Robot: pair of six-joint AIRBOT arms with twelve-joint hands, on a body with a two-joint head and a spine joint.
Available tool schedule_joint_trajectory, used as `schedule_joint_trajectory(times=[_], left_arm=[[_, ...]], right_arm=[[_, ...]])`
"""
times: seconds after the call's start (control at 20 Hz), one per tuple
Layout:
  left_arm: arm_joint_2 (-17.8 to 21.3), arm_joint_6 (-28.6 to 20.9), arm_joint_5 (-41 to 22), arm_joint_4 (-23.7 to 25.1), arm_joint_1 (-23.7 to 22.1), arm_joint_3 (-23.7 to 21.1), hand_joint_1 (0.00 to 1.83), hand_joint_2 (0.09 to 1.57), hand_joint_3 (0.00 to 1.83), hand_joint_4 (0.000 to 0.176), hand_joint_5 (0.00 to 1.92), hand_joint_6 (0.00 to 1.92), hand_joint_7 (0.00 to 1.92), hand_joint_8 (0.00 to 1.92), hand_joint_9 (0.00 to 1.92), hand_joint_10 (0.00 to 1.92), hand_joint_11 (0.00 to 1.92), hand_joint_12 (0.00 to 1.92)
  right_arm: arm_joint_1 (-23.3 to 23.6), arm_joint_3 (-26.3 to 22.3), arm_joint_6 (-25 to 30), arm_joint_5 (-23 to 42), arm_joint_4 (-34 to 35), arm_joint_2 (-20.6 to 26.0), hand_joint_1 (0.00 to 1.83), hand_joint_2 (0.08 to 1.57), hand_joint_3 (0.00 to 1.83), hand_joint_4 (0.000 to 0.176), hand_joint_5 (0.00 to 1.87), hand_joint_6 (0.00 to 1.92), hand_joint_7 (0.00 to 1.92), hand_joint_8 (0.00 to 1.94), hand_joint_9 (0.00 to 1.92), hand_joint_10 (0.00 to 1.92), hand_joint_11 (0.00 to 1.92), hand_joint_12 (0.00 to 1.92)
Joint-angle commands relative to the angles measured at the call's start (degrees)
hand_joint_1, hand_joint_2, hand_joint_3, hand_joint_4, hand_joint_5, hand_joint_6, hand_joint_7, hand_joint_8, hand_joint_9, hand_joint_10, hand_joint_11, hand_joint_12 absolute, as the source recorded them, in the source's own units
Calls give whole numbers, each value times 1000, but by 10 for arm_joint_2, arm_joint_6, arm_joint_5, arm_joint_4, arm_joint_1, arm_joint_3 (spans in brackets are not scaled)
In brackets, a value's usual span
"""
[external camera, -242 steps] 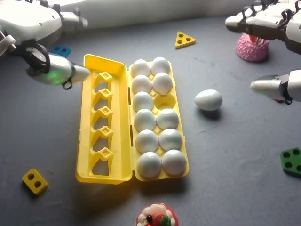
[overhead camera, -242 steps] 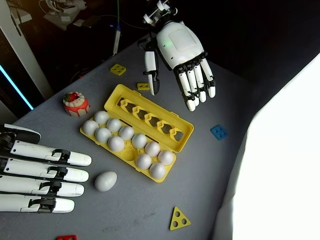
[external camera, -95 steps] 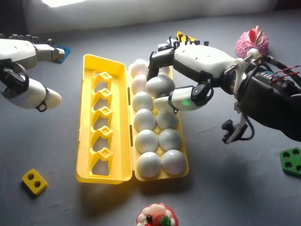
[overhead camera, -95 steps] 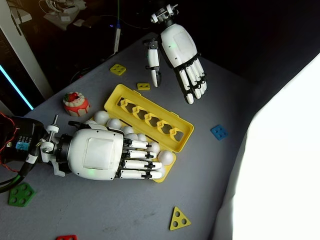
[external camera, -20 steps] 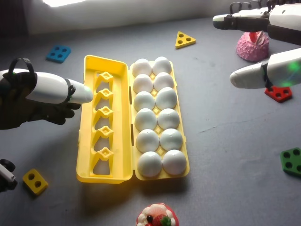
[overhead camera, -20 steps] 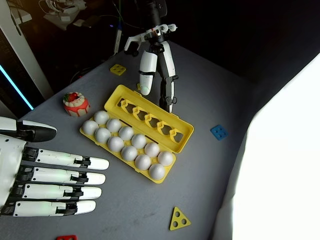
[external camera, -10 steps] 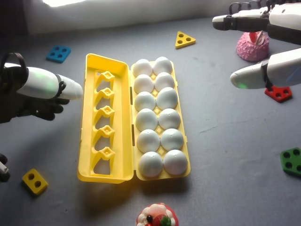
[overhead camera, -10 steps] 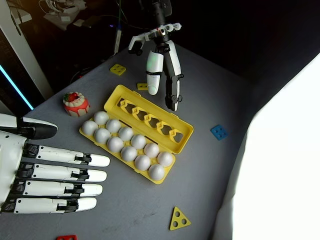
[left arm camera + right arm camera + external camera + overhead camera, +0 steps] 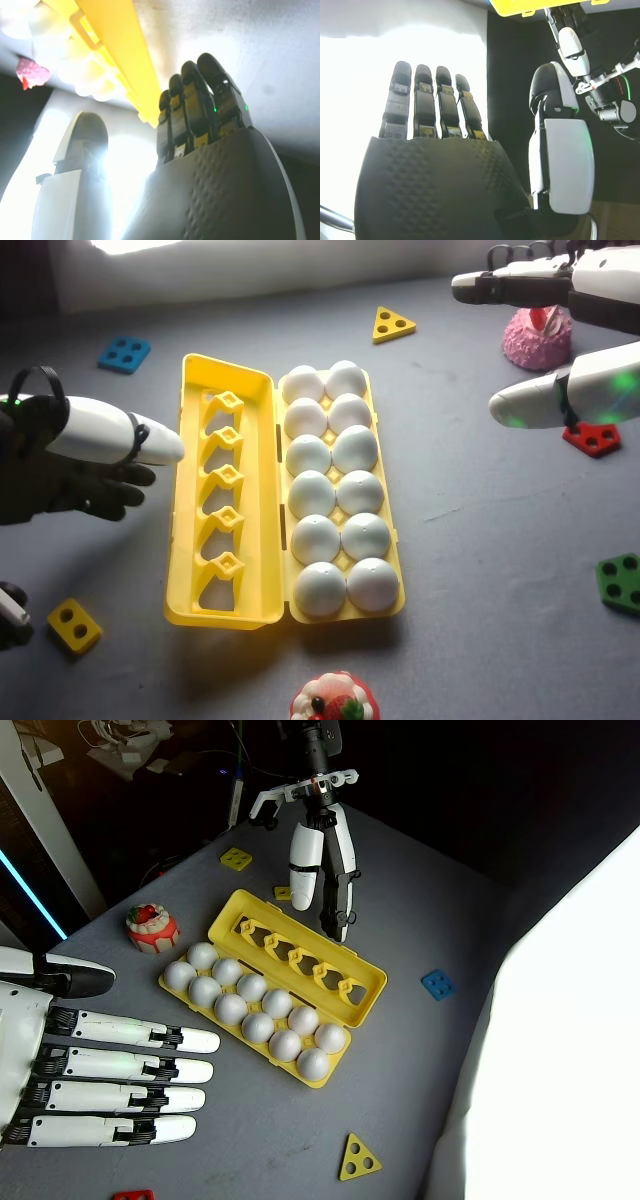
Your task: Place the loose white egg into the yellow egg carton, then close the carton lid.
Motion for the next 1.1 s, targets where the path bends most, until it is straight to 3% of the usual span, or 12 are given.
schedule_joint_trajectory(times=[0.0,0.15,0.2,0.35,0.45,0.55,0.65,0.7,0.8,1.05], left_arm=[[-3,-2,26,-17,-3,-4,615,1260,1,0,256,0,304,0,309,2,0,807],[-9,-9,20,-31,-6,-7,650,1241,0,0,276,6,317,3,308,3,0,831],[-11,-9,20,-34,-7,-8,645,1248,0,0,259,2,306,1,296,1,0,819],[-14,-11,20,-38,-12,-10,657,1239,0,0,277,9,334,8,335,14,0,875],[-14,-11,20,-37,-21,-9,625,1250,1,0,262,1,313,0,315,3,0,866],[-17,-11,21,-32,-35,-5,626,1243,0,0,270,4,325,3,326,11,0,855],[-21,-11,21,-25,-51,0,606,1249,1,0,268,3,319,1,327,11,0,863],[-23,-11,22,-23,-57,1,594,1264,7,0,247,2,300,0,315,5,0,817],[-28,-10,22,-19,-72,5,609,1255,1,0,272,11,317,6,335,11,0,858],[-33,-9,21,-12,-100,3,604,1254,0,2,258,3,294,3,312,5,0,849]], right_arm=[[9,-1,0,57,-1,4,561,1137,5,0,93,0,129,0,74,94,0,273],[10,-1,0,58,-1,4,579,1129,0,0,110,9,154,8,84,96,0,327],[10,-1,0,58,-1,4,624,1119,0,0,116,9,160,4,84,97,0,230],[10,-1,0,58,-1,4,604,1125,1,0,113,8,154,3,79,95,0,211],[10,-1,0,58,-1,4,571,1130,1,0,104,4,153,0,83,96,0,341],[10,-1,0,58,-1,4,576,1124,0,0,116,6,142,8,82,94,0,240],[10,-2,0,58,-1,4,582,1124,0,0,120,6,144,4,84,94,0,304],[10,-2,0,58,-1,4,557,1142,3,0,95,0,142,1,73,89,0,281],[10,-2,0,58,-1,4,535,1168,9,0,54,0,98,0,32,71,0,33],[11,-1,0,59,-1,4,531,1146,0,0,96,19,113,7,72,88,28,24]])
